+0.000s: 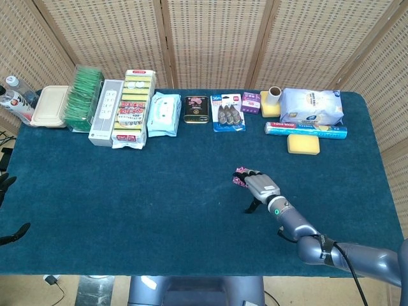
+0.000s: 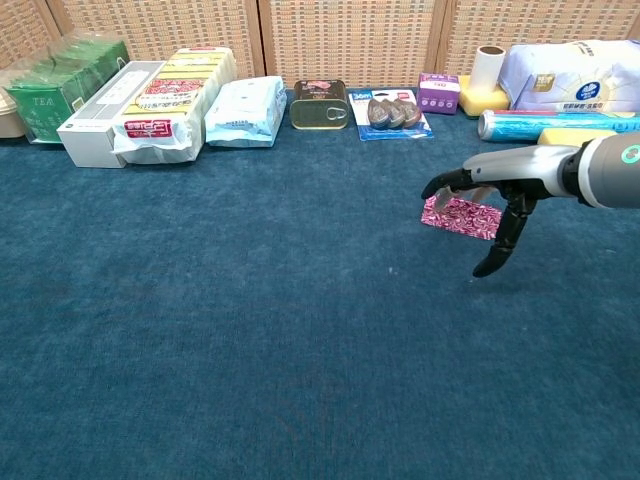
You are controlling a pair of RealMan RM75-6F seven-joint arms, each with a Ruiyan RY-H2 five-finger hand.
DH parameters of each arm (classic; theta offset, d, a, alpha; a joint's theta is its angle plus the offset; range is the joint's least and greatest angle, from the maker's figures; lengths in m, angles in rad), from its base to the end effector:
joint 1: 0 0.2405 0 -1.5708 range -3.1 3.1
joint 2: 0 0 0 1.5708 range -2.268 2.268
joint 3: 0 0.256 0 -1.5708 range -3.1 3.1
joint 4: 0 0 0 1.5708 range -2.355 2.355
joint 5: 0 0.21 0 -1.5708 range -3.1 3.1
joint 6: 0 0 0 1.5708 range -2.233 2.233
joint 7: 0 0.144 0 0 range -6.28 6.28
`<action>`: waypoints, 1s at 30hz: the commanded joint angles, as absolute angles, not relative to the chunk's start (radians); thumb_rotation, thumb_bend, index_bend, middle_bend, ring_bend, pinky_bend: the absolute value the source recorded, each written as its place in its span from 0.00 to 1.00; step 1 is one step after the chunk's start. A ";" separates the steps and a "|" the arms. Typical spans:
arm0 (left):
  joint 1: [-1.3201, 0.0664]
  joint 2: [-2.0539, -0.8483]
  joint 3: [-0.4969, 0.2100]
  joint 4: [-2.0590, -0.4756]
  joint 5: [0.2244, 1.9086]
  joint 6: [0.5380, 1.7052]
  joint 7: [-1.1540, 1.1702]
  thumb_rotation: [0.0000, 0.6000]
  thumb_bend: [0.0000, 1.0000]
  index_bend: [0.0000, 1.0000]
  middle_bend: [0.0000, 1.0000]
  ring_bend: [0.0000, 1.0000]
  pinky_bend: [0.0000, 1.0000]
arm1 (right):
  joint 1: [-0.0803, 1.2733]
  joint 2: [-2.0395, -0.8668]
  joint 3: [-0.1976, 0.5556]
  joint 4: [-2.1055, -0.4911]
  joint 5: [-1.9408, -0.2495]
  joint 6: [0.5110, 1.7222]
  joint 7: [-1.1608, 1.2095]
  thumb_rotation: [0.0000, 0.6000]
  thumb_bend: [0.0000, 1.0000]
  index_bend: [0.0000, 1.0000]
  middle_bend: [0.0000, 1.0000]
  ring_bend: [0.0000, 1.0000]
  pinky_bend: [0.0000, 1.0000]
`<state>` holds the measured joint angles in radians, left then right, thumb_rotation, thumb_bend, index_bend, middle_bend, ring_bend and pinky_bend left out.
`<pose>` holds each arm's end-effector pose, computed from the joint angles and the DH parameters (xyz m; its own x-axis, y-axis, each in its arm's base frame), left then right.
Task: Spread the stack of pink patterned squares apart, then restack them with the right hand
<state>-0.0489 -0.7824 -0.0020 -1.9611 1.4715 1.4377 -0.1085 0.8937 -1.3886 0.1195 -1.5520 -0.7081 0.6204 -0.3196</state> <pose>-0.2748 0.1561 0.2166 0.2762 0.1054 0.9553 0.9567 0.0652 -0.2838 -0.1643 -0.3527 -0.0123 0.3654 -0.6135 0.7001 -0.9309 -0.2410 0.2746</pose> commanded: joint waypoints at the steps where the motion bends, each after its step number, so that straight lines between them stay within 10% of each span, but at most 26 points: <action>1: -0.050 -0.784 -0.001 -1.963 1.473 1.437 -0.104 1.00 0.23 0.00 0.00 0.00 0.06 | 0.898 -1.382 0.107 -1.554 -0.707 0.613 -0.309 0.97 0.02 0.08 0.12 0.07 0.10; 30: -0.049 -0.798 0.002 -1.982 1.468 1.437 -0.062 1.00 0.23 0.00 0.00 0.00 0.06 | 0.854 -1.223 -0.089 -1.895 -0.851 0.764 -0.418 0.94 0.02 0.09 0.13 0.09 0.25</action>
<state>-0.0485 -0.7976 0.0016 -1.9818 1.4684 1.4369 -0.0615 0.8560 -1.2323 -0.0809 -1.8780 -0.8428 0.7548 -0.4084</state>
